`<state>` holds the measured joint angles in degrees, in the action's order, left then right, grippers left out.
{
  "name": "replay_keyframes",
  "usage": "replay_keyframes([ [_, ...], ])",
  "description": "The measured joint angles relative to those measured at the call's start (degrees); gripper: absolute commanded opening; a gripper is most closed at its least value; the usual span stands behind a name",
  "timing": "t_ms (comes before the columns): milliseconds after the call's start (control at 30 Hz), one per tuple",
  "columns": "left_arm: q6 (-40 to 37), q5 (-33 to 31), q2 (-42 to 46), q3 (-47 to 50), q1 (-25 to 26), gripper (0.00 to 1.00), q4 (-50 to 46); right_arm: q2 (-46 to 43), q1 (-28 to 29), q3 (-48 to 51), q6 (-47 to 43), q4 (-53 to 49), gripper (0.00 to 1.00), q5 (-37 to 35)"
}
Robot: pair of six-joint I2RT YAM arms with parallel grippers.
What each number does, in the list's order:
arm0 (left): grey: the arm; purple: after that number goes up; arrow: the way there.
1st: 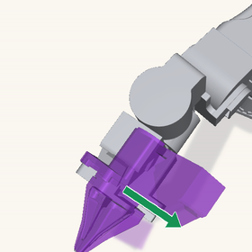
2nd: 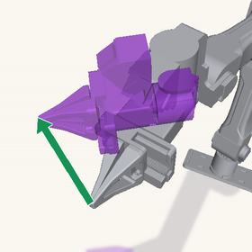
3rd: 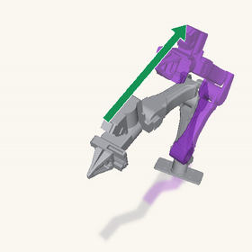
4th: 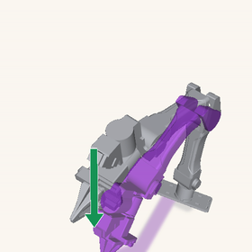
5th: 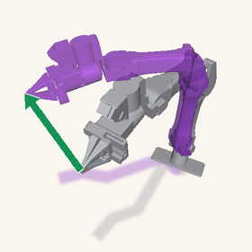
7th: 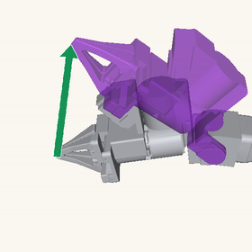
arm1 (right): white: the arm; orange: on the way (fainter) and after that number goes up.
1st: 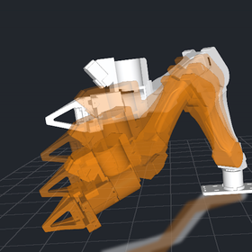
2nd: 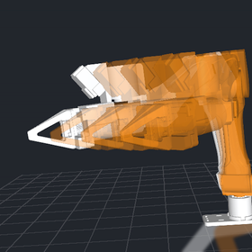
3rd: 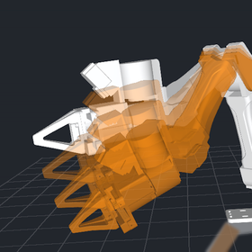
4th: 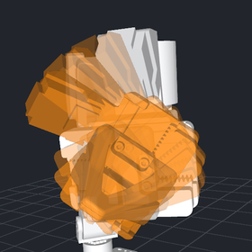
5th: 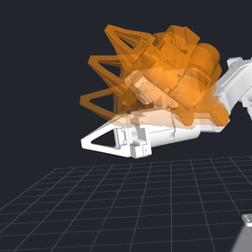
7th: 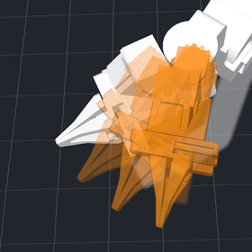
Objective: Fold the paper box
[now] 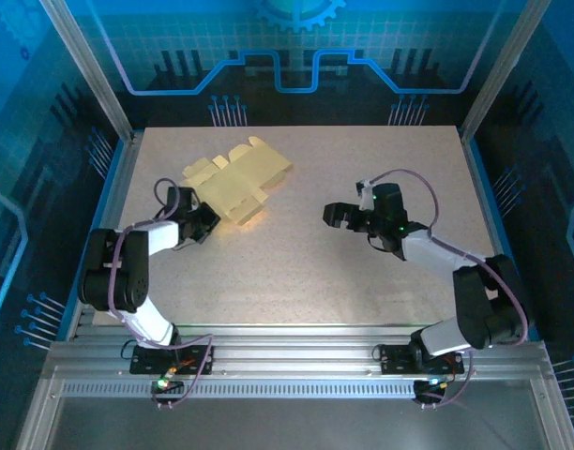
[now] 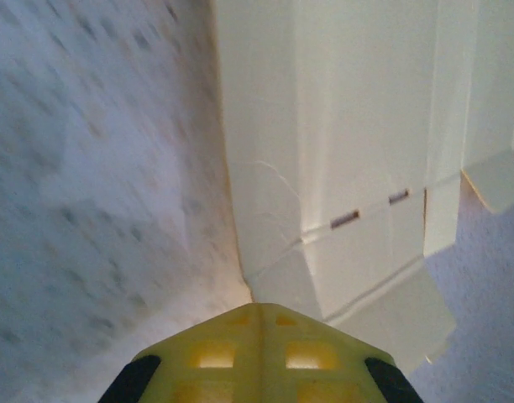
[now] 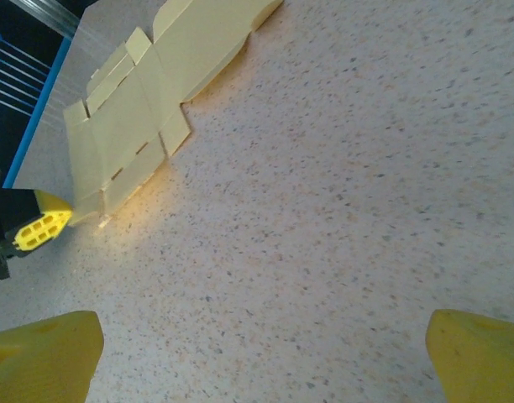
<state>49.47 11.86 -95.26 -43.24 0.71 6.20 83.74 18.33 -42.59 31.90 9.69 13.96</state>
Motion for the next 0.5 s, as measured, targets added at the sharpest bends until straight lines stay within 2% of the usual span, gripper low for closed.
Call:
replay_keyframes([
  [200, 10.49, -4.48, -0.42, 1.20, 14.95, 0.00, 5.92, 6.71, 3.06, -3.23, 4.61, 2.21, 1.00, 0.31],
  [333, 16.44, -8.37, -1.88, 0.96, 24.22, 0.34, 9.64, 10.84, 3.96, -5.07, 9.62, 3.13, 1.00, 0.28],
  [433, 17.44, -11.72, -0.94, 1.29, 26.21, 0.57, 9.92, 14.56, 5.40, -8.33, 12.92, 2.69, 0.97, 0.00],
  [500, 16.15, -14.25, 2.14, 2.12, 25.14, 0.65, 7.98, 16.76, 7.04, -11.47, 14.84, 1.66, 0.95, -0.46],
])
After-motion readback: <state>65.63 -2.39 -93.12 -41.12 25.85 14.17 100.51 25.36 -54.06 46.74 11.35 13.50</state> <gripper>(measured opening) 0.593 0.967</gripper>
